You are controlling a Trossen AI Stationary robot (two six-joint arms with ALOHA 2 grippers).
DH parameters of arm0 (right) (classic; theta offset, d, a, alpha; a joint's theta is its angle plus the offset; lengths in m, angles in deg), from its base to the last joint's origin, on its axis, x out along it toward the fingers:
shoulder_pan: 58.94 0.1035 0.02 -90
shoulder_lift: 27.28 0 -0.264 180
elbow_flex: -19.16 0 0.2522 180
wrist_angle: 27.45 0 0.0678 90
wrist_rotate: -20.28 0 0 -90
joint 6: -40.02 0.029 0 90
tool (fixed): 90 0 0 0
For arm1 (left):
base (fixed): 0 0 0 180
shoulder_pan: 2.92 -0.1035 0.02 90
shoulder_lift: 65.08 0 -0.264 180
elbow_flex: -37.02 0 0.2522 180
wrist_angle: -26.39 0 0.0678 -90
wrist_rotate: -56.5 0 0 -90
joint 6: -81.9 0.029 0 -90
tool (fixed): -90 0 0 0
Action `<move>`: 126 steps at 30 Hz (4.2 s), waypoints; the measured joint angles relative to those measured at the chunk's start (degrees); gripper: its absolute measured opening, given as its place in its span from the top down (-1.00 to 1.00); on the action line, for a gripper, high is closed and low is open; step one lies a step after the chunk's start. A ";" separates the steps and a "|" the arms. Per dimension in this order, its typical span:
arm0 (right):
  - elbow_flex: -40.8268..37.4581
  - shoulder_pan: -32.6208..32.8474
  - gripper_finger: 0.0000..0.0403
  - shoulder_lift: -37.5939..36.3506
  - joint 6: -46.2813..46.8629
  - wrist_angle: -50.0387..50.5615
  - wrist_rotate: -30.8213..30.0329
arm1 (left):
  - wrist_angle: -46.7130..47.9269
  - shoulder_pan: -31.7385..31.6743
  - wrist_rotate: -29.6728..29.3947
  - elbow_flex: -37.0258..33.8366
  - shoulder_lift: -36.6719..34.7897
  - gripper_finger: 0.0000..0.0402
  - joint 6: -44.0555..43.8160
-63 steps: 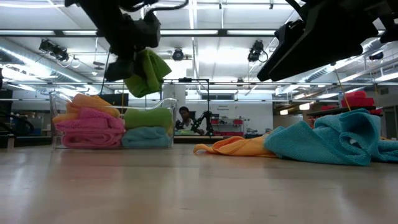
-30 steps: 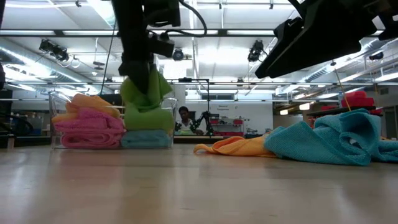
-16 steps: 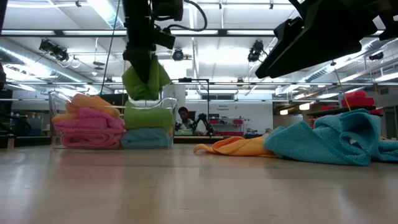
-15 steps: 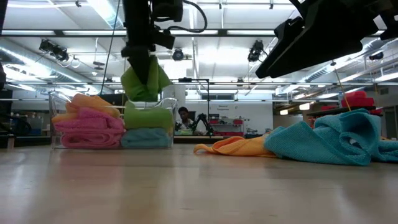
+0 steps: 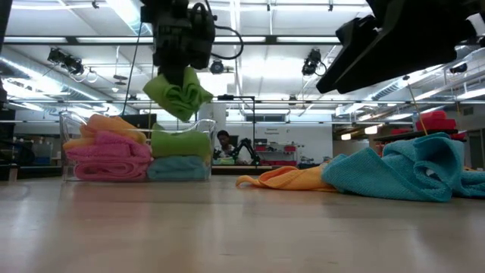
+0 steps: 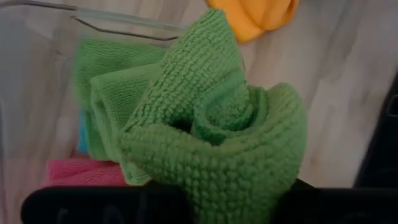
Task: Fold microfiber towels
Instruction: Put the green microfiber towel into the transparent bin
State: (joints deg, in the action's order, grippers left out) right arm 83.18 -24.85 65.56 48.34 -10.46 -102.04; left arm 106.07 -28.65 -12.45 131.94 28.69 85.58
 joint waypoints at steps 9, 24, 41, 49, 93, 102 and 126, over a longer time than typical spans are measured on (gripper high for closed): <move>0.00 0.33 0.00 0.00 1.38 -0.04 -0.02 | 1.75 2.30 1.26 0.03 5.84 0.69 -1.20; 0.00 0.59 0.00 0.00 0.98 -0.29 1.11 | 6.28 -1.96 3.53 -0.03 13.50 0.72 10.10; 0.00 0.56 0.00 0.00 0.63 -1.33 1.11 | -1.07 -0.42 1.36 -0.01 14.07 0.59 14.70; -0.02 0.56 0.00 0.00 0.61 -1.64 1.13 | -2.37 0.80 -1.30 -0.01 15.64 0.12 13.47; -0.02 0.56 0.00 0.00 0.28 -2.54 1.11 | -2.71 -1.19 -3.44 4.38 12.18 -0.68 8.48; -0.02 0.56 0.00 0.00 0.34 -2.54 1.11 | -2.72 -4.01 -3.48 4.38 11.92 -0.70 10.65; -0.02 0.56 0.00 0.00 0.37 -2.54 1.12 | -2.74 -3.41 -15.05 4.43 5.74 -0.70 12.14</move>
State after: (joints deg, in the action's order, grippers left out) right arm 83.16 -24.29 65.56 48.71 -13.00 -100.92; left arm 103.33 -32.05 -27.50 136.36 34.43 97.72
